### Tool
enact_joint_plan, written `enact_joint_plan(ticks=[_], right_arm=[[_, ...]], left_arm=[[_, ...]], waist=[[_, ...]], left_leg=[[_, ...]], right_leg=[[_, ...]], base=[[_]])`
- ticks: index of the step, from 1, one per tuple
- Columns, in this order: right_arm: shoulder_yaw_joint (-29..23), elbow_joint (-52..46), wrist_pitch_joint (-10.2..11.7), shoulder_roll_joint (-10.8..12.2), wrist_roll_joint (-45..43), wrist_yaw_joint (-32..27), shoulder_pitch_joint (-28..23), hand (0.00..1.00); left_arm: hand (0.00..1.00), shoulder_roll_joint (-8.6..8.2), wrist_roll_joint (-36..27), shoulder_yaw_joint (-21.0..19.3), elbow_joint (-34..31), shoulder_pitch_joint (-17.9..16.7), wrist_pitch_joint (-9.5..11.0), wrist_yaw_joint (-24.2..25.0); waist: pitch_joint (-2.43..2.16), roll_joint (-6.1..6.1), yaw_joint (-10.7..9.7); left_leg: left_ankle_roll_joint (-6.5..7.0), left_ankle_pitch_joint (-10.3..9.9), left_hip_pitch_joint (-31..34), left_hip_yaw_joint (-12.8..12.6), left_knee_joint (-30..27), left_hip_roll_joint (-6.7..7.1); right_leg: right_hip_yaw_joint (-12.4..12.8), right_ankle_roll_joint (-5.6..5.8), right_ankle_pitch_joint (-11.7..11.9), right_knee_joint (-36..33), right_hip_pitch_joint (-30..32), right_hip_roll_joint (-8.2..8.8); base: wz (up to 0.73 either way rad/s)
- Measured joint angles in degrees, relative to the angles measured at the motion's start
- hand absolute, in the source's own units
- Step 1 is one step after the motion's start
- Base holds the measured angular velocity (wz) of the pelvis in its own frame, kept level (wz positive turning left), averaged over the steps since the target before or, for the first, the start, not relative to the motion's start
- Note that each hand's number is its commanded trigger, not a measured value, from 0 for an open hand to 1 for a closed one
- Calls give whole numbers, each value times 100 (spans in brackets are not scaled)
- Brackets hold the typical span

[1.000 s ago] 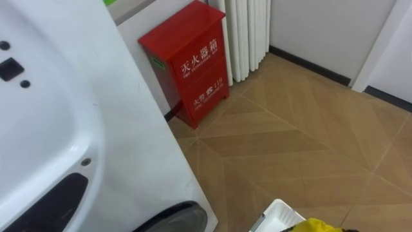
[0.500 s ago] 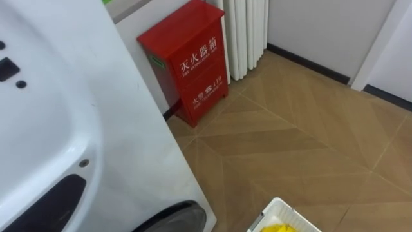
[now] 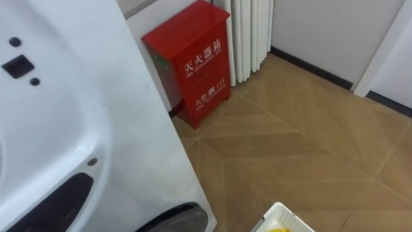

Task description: Pick clothes from washing machine

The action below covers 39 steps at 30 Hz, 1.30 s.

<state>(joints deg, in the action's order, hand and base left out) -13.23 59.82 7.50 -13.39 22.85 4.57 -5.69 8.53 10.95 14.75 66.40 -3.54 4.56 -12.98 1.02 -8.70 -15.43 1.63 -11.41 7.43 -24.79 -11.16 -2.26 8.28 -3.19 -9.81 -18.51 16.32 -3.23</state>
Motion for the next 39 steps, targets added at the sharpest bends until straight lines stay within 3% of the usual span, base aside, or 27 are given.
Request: enact_joint_plan(ticks=[4,7,8,9,11,16,19,22,24,28,32,39], right_arm=[[-1,53,-3,1,-56,42,-330,0],[5,291,-15,27,-84,129,-490,0],[12,304,-21,31,-101,147,-557,0],[18,305,-55,50,-125,185,-701,0],[34,350,-140,141,-118,180,-752,0],[597,712,-421,431,-351,340,-526,0],[706,745,-582,480,-573,372,-270,0],[840,762,-649,521,-658,402,-155,0],[991,760,-697,523,-686,430,-54,0],[1207,766,-718,551,-897,441,32,0],[1217,774,-718,620,-971,440,116,0],[1540,777,-717,620,-973,442,80,0]], left_arm=[[0,1,14,-126,-12,-55,52,0],[0,2,150,-214,-33,-144,75,0],[0,-3,239,-243,-40,-154,74,0],[0,-32,357,-347,-63,-204,75,0],[0,-34,457,-382,-142,-255,67,-5],[0,-83,491,-665,-229,-259,8,-22],[0,-103,485,-826,-217,-353,-75,-62],[0,-93,453,-1006,-223,-414,-195,-214],[0,-92,428,-1110,-225,-454,-217,-277],[0,-96,441,-1290,-224,-495,-222,-274],[0,-101,441,-1412,-224,-515,-243,-270],[0,-114,452,-1466,-223,-552,-254,-255]], waist=[[-11,146,10],[-44,227,89],[-23,304,99],[-89,327,143],[-111,403,180],[-103,708,501],[-107,860,762],[-115,962,840],[-91,1013,972],[-86,1054,1109],[-55,1077,1157],[-42,1109,1275]], left_leg=[[-13,6,-220,211,9,0],[-32,17,-455,396,80,6],[-34,18,-508,445,94,7],[-39,21,-560,511,106,4],[-43,24,-694,664,157,27],[-59,33,-900,1054,179,100],[-59,33,-928,1196,179,131],[-59,33,-911,1409,180,169],[-59,33,-901,1452,182,183],[-58,33,-909,1743,183,245],[-57,33,-903,1908,183,264],[-51,29,-1011,2066,171,288]], right_leg=[[-219,-17,-13,186,-364,40],[-403,-33,-1,405,-751,64],[-441,-36,-9,425,-803,73],[-545,-41,-22,499,-916,98],[-687,-47,-49,579,-1115,121],[-1039,-52,-73,801,-1544,179],[-1175,-43,-103,857,-1653,211],[-1358,-36,-99,989,-1769,235],[-1418,-33,-101,999,-1798,245],[-1630,-31,-102,1090,-1950,289],[-1684,-30,-103,1093,-2026,294],[-1795,-29,-103,1085,-2207,312]], base=[[26],[30],[41],[39],[43],[37],[27],[35],[21],[28],[16],[12]])
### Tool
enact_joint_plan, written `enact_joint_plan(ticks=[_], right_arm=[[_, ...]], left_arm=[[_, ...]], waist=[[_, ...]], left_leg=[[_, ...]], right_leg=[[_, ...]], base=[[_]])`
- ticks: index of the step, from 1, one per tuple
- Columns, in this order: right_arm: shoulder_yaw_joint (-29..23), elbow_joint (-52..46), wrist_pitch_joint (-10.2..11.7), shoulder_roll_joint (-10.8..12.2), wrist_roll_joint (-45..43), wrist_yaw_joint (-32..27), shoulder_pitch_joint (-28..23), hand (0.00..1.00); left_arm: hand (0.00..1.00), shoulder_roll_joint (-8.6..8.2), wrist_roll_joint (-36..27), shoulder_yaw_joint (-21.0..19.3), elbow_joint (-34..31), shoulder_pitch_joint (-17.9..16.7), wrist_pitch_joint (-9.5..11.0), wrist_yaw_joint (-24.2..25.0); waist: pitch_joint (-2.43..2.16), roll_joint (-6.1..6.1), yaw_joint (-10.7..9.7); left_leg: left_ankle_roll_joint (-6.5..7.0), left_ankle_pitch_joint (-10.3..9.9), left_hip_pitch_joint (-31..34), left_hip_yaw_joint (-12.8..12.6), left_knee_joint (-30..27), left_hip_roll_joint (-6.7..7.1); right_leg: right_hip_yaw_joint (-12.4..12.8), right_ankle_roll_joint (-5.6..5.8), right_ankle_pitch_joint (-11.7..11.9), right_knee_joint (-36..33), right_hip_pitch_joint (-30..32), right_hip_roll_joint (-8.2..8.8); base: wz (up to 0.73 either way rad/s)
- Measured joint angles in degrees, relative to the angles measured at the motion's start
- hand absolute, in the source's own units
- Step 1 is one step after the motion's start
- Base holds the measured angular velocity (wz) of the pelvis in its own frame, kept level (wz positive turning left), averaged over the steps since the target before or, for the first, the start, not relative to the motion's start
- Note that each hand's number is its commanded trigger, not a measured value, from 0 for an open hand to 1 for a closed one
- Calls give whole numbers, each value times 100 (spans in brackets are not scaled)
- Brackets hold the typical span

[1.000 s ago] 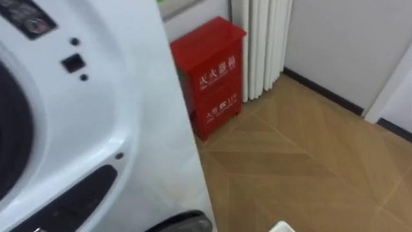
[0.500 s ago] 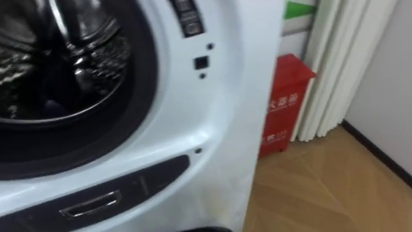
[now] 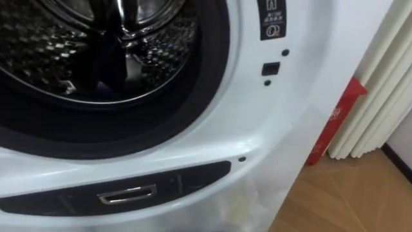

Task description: Pick clothes from washing machine

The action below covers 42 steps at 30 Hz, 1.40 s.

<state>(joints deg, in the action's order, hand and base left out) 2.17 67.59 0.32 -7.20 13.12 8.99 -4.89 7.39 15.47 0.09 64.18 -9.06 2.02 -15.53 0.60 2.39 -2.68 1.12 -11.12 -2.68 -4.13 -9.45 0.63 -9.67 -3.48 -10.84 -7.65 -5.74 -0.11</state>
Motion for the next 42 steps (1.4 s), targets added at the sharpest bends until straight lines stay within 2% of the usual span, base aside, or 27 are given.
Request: enact_joint_plan(ticks=[3,6,8,9,10,11,12,13,14,15,16,17,18,19,21,23,24,25,26,28,29,30,31,32,34,37,42], right_arm=[[96,-28,0,-1,-57,2,-25,0],[87,-96,-1,-11,-234,57,-34,0],[75,-108,10,-18,-280,52,-42,0],[40,-115,59,-27,-365,50,-36,0],[-19,-124,91,-49,-482,44,-14,0],[-33,-121,98,-66,-533,39,46,0],[-30,-111,117,-95,-623,34,78,0],[-19,-118,148,-140,-625,2,70,0],[-27,-126,156,-156,-626,-31,69,0],[-97,-127,151,-169,-621,-97,37,0],[-176,-129,153,-167,-585,-130,37,0],[-191,-148,163,-165,-558,-132,54,0],[-270,-178,170,-162,-547,-133,78,0],[-354,-181,170,-145,-555,-117,133,0],[-381,-274,159,-149,-560,-66,130,0],[-508,-331,144,-109,-567,-26,136,0],[-622,-341,135,-74,-601,6,136,0],[-676,-335,136,-66,-564,45,83,0],[-680,-326,136,-68,-506,56,48,0],[-666,-328,136,-69,-141,59,-75,0],[-666,-326,136,-69,-41,60,-84,0],[-683,-321,137,-64,162,59,-139,0],[-808,-325,152,-52,429,66,-256,0],[-873,-320,156,-52,527,66,-316,0],[-1087,-250,160,-55,685,46,-476,0],[-1055,-221,168,-54,736,-18,-643,0],[-1032,-136,225,-78,681,-122,-784,0]], left_arm=[[0,1,38,-140,-2,-21,-6,17],[0,12,313,-262,-75,-45,-55,81],[0,14,555,-342,-277,-38,-130,124],[0,13,610,-339,-471,1,-137,159],[0,-12,673,-346,-638,63,-143,214],[0,-26,674,-339,-708,63,-139,230],[0,-34,671,-325,-688,43,-165,272],[0,-45,671,-320,-674,65,-176,306],[0,-43,671,-320,-677,109,-175,333],[0,-40,657,-310,-675,247,-174,358],[0,-42,660,-262,-679,417,-169,383],[0,-42,659,-222,-691,501,-168,396],[0,-51,659,-180,-729,673,-155,453],[0,-51,659,-87,-762,841,-151,495],[0,-67,659,98,-888,978,-144,497],[0,-93,659,253,-901,1077,-144,497],[0,-105,657,319,-897,1106,-149,497],[0,-106,656,434,-885,1092,-171,497],[0,-106,655,487,-879,1062,-174,497],[0,-82,408,582,-693,961,-169,496],[0,-65,318,578,-609,931,-169,496],[0,-10,232,573,-429,845,-170,495],[0,18,152,550,-246,775,-171,494],[0,18,89,522,-196,734,-171,490],[0,59,-135,290,-124,499,-156,467],[0,50,-491,-186,-117,146,-141,412],[0,48,-1450,-1084,-108,-172,38,3]], waist=[[13,-23,19],[21,-101,96],[14,-119,123],[-17,-116,148],[-45,-118,171],[-11,-148,184],[-8,-165,156],[-42,-254,84],[-40,-296,13],[-21,-342,-96],[-12,-360,-188],[-15,-371,-204],[1,-403,-276],[-14,-445,-346],[-15,-460,-355],[-17,-488,-451],[-37,-426,-500],[-63,-338,-503],[-85,-291,-493],[-76,-235,-470],[-71,-225,-461],[-63,-218,-474],[-63,-255,-532],[-59,-256,-548],[-42,-254,-541],[-27,-182,-420],[-35,-193,-121]], left_leg=[[13,-59,46,29,-152,-41],[-20,-315,349,50,-801,-131],[-42,-338,643,256,-1257,-139],[-59,-334,871,363,-1452,-145],[-127,-385,1065,350,-1705,-217],[-172,-459,1145,269,-2054,-330],[-214,-573,1158,47,-2869,-524],[-209,-583,1010,-33,-3501,-750],[-229,-571,882,-20,-3683,-869],[-353,-523,562,13,-3815,-1064],[-467,-462,173,82,-3690,-1181],[-504,-441,-14,121,-3550,-1195],[-591,-392,-335,327,-3093,-1217],[-761,-625,-673,486,-2493,-1232],[-803,-1058,-935,468,-1559,-1260],[-706,-1247,-988,431,-856,-1206],[-648,-1272,-917,443,-619,-1069],[-472,-1210,-798,441,-554,-860],[-345,-1138,-741,434,-543,-759],[20,-930,-653,269,-421,-409],[91,-890,-651,164,-403,-339],[185,-849,-611,-61,-415,-268],[233,-815,-574,-188,-424,-282],[247,-780,-560,-198,-418,-282],[265,-672,-503,-194,-401,-265],[229,-600,-518,-208,-318,-201],[67,-529,-601,-449,-180,-223]], right_leg=[[-25,5,-3,-14,-32,-9],[-44,-21,-29,-109,-14,-141],[-83,-53,-49,-208,128,-188],[-156,-74,-56,-223,284,-207],[-337,-141,-44,-326,463,-144],[-363,-169,-55,-414,509,-158],[-334,-213,-79,-560,532,-201],[-336,-248,-80,-656,521,-273],[-359,-267,-81,-721,523,-306],[-468,-281,-89,-856,585,-328],[-515,-275,-86,-994,715,-319],[-523,-269,-82,-1080,790,-315],[-587,-237,-61,-1283,987,-304],[-623,-200,-19,-1440,1206,-272],[-680,-124,201,-1436,1415,-250],[-723,-6,500,-1302,1605,-171],[-667,113,715,-1197,1733,-44],[-539,231,973,-978,1775,67],[-471,264,1141,-825,1765,124],[-134,473,1812,-206,1627,346],[-33,534,1924,-102,1600,402],[126,635,1867,-171,1556,488],[150,711,1509,-569,1485,514],[155,694,1302,-793,1440,529],[155,715,671,-1412,1145,561],[178,691,200,-1396,654,515],[194,599,238,-552,361,328]], base=[[5],[4],[26],[25],[12],[-20],[-37],[-27],[9],[28],[25],[21],[23],[24],[22],[34],[27],[18],[6],[-2],[-4],[15],[27],[42],[33],[-2],[-33]])
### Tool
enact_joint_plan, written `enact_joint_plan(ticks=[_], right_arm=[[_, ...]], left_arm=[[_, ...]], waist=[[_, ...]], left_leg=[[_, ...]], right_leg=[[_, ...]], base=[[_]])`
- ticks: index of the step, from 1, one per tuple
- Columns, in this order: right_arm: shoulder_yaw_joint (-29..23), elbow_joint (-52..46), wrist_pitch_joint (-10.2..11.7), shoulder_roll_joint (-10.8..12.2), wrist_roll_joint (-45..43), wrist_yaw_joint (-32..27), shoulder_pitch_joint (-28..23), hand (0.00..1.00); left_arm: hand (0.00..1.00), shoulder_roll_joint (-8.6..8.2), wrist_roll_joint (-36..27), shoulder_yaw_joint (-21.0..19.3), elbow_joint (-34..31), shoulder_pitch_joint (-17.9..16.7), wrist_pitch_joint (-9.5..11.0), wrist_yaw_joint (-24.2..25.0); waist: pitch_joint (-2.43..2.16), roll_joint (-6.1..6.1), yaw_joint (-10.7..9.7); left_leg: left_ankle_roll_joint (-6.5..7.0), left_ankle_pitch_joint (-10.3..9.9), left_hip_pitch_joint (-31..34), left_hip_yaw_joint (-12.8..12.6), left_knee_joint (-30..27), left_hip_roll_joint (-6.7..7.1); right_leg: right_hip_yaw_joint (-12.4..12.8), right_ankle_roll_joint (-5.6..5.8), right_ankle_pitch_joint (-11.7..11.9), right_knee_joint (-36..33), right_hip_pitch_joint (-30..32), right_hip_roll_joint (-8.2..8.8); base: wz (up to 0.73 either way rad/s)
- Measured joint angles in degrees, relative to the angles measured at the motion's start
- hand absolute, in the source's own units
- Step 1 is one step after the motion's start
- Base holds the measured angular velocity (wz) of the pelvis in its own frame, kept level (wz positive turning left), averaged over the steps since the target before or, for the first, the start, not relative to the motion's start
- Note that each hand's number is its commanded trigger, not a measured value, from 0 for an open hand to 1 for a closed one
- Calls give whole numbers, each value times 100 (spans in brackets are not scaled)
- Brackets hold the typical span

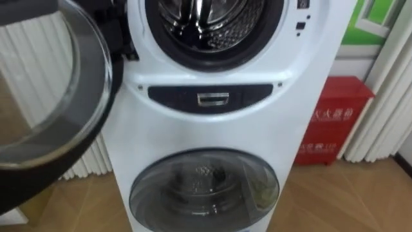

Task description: Pick clothes from washing machine

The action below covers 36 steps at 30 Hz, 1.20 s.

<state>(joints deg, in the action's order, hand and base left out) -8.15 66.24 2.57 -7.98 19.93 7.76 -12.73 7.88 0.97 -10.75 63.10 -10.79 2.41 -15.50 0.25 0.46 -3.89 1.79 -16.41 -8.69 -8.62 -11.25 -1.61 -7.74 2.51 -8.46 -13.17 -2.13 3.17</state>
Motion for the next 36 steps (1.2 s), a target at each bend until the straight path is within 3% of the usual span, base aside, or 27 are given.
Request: enact_joint_plan(ticks=[2,4,5,8,10,13,18,23,25,26,28,30,33,36], right_arm=[[-37,-1,-5,-8,-47,-15,-21,0],[-223,-4,-4,-82,-212,-28,-36,0],[-227,-3,-4,-113,-227,-60,-40,0],[-460,-19,30,-196,-481,-122,-61,0],[-734,-45,160,-219,-479,-201,-79,0],[-840,-289,162,-217,-486,-273,-211,0],[-953,-424,164,-212,-687,-274,-278,0],[-952,-449,163,-203,-818,-255,-348,0],[-951,-456,162,-202,-909,-223,-360,0],[-948,-455,158,-197,-928,-207,-371,0],[-922,-450,149,-127,-1032,-138,-378,0],[-923,-396,152,-130,-1112,-45,-351,0],[-915,-298,167,-135,-1197,168,-335,0],[-915,-48,153,-138,-1408,346,-169,0]], left_arm=[[0,39,-510,-399,-62,9,81,-162],[0,162,-1205,-966,-431,11,100,-327],[0,221,-1343,-1021,-525,5,139,-397],[0,454,-1896,-1543,-1444,9,207,-688],[0,667,-1952,-1819,-2068,22,421,-1019],[0,817,-1941,-2134,-3152,-61,512,-1494],[0,1040,-1881,-2553,-4546,-67,590,-1949],[0,1379,-1883,-2700,-5592,17,632,-2034],[0,1530,-1771,-2751,-5780,113,554,-2065],[0,1532,-1749,-2734,-5810,121,530,-2066],[0,1531,-1411,-2687,-6106,216,298,-2148],[0,1531,-1251,-2631,-6338,224,120,-2168],[0,1529,-845,-2422,-6748,226,-145,-2172],[0,1527,-553,-2227,-7184,226,-395,-2172]], waist=[[-32,-62,115],[-29,-83,269],[-27,-94,308],[-29,-159,544],[-27,-262,709],[-17,-368,770],[-37,-468,848],[-39,-488,876],[-26,-483,853],[-13,-480,833],[-11,-397,804],[20,-349,802],[66,-267,649],[75,-217,626]], left_leg=[[-55,30,-45,-72,73,-68],[-121,74,-176,-78,182,-123],[-125,75,-204,-80,185,-136],[-147,84,-208,-64,187,-176],[-149,85,-204,-61,209,-180],[-150,85,-153,14,235,-176],[-154,89,-89,144,233,-158],[-158,94,-53,228,189,-149],[-158,94,-54,262,188,-149],[-158,94,-56,288,182,-148],[-158,95,12,406,143,-146],[-160,96,48,452,114,-147],[-159,95,139,740,-13,-101],[-142,119,241,930,-56,-67]], right_leg=[[65,-58,38,79,-3,-87],[118,-97,52,156,-74,-171],[121,-104,50,158,-92,-186],[131,-127,46,160,-103,-228],[113,-135,38,169,-92,-230],[-21,-132,37,180,-88,-207],[-126,-126,0,189,-83,-177],[-193,-125,-8,262,-129,-161],[-229,-124,-9,274,-153,-154],[-256,-123,-10,291,-180,-148],[-329,-123,-9,347,-208,-144],[-353,-123,-7,352,-214,-141],[-398,-106,3,402,-276,-95],[-374,-85,39,461,-309,-78]], base=[[-19],[-15],[-7],[-2],[0],[17],[15],[7],[9],[22],[29],[22],[53],[42]])
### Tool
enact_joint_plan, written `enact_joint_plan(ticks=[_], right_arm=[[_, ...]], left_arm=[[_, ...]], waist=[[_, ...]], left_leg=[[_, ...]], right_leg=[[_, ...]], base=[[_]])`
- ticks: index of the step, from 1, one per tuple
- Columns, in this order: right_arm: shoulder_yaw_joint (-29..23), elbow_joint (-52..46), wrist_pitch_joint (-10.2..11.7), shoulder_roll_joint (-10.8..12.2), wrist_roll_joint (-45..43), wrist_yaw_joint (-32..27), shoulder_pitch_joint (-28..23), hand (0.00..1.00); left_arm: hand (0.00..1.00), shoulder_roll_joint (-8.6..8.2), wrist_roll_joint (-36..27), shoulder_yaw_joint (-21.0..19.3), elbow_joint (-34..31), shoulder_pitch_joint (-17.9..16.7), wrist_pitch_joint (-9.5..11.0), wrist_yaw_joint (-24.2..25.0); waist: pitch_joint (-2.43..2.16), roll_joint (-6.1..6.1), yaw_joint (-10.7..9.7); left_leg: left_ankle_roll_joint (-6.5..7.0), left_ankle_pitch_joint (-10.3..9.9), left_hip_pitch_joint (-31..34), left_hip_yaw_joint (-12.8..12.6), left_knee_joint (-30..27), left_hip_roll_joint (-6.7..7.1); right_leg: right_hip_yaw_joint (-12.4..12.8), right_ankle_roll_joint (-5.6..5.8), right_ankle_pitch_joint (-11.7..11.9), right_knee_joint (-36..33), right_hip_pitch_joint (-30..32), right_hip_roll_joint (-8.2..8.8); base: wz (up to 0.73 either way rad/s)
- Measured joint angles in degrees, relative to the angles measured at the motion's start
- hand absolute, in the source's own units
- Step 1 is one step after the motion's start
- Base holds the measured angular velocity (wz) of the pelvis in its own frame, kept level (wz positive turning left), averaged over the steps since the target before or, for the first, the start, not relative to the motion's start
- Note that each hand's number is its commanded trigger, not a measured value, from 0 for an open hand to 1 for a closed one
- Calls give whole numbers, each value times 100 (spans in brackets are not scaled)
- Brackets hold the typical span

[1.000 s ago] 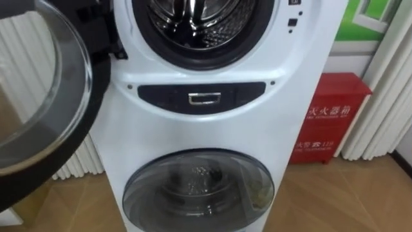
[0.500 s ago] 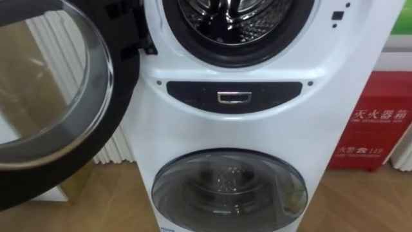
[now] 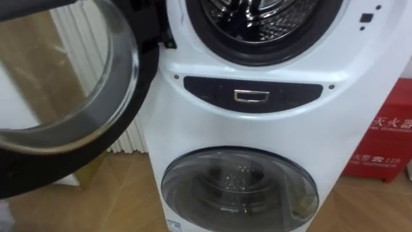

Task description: Pick clothes from washing machine

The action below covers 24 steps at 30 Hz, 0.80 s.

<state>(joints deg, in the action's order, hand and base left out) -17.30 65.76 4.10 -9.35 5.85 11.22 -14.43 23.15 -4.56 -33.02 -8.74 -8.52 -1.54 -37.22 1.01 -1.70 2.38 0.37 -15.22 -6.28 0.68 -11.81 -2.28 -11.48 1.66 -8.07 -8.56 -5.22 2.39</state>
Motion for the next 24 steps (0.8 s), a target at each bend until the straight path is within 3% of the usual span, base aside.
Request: enact_joint_plan(ticks=[3,5,7,9,11,14,16,20,24], right_arm=[[46,121,7,-7,-113,150,160,0],[46,169,8,-12,-182,252,254,0],[43,174,8,-12,-182,394,285,0],[59,198,6,-4,-157,477,299,0],[171,253,6,-8,-157,523,387,0],[320,286,3,-7,-46,508,425,0],[545,281,2,2,95,445,566,0],[747,195,-8,33,113,316,577,0],[1080,65,-11,35,76,152,756,0]], left_arm=[[0,-33,6,187,-242,-2,-106,8],[0,-304,-23,197,-534,-2,-122,39],[0,-770,-165,208,-1033,-3,-122,196],[0,-1031,-422,416,-1542,-1,-105,340],[0,-1083,-685,675,-1842,7,86,769],[0,-1118,-877,1607,-2051,15,369,1679],[0,-1141,-1229,2527,-2057,122,419,2302],[0,-1187,-1625,3002,-2051,125,427,2967],[0,-1279,-1675,3923,-2031,239,391,3556]], waist=[[5,8,-72],[8,12,-77],[19,32,-81],[25,77,-100],[29,138,-187],[27,205,-225],[20,223,-427],[-30,287,-581],[-92,223,-818]], left_leg=[[18,34,16,138,-16,34],[41,64,45,171,-2,43],[79,105,60,195,12,96],[103,119,66,195,11,121],[123,133,83,191,41,144],[162,166,111,164,47,210],[172,179,109,76,52,225],[155,188,110,-45,97,215],[148,192,68,-203,148,183]], right_leg=[[20,8,11,-8,-55,38],[14,32,25,3,-53,76],[-10,64,44,2,-47,137],[-9,93,62,-11,-39,163],[-20,117,77,-18,-38,187],[-24,157,101,-10,-54,248],[38,172,112,-15,-35,261],[58,148,128,-23,53,227],[59,141,132,-22,136,199]], base=[[30],[16],[8],[0],[0],[-5],[-18],[-19],[-21]])
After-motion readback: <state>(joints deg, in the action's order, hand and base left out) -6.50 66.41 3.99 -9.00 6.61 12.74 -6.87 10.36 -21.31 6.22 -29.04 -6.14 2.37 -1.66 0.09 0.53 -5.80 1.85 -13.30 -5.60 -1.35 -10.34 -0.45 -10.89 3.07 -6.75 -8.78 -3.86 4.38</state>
